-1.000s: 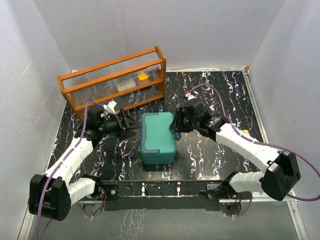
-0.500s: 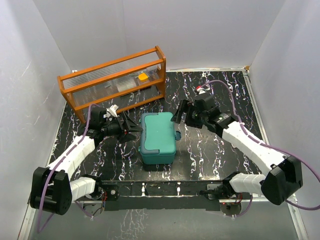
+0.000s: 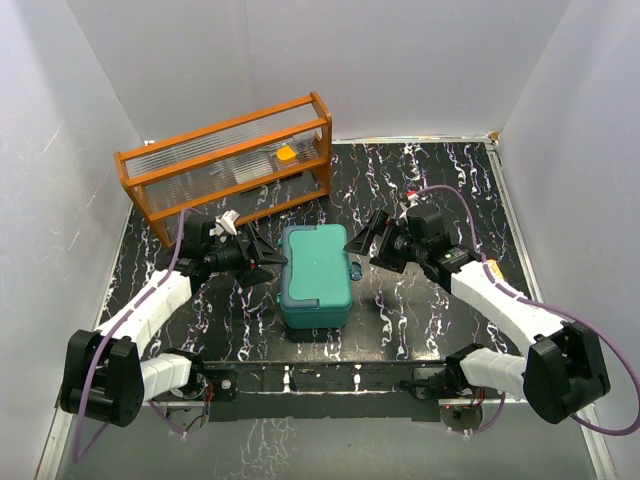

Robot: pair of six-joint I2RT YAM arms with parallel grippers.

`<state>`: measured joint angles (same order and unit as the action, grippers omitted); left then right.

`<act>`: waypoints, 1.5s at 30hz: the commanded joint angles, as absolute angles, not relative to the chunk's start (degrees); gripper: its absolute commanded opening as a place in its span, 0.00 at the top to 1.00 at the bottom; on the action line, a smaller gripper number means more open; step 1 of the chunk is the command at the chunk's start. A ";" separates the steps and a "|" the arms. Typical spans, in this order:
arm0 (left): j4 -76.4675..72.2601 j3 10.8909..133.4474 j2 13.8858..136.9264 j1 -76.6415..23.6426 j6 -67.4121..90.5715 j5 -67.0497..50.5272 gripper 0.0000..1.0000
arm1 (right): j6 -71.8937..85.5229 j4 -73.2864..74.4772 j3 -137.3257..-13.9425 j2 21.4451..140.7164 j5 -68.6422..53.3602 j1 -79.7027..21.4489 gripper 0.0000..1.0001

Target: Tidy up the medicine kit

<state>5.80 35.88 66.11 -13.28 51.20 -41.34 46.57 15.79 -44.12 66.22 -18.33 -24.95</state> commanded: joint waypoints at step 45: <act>2.26 37.62 68.91 -18.15 52.60 -38.49 0.24 | 47.34 19.25 -47.97 67.77 -27.46 -24.92 0.46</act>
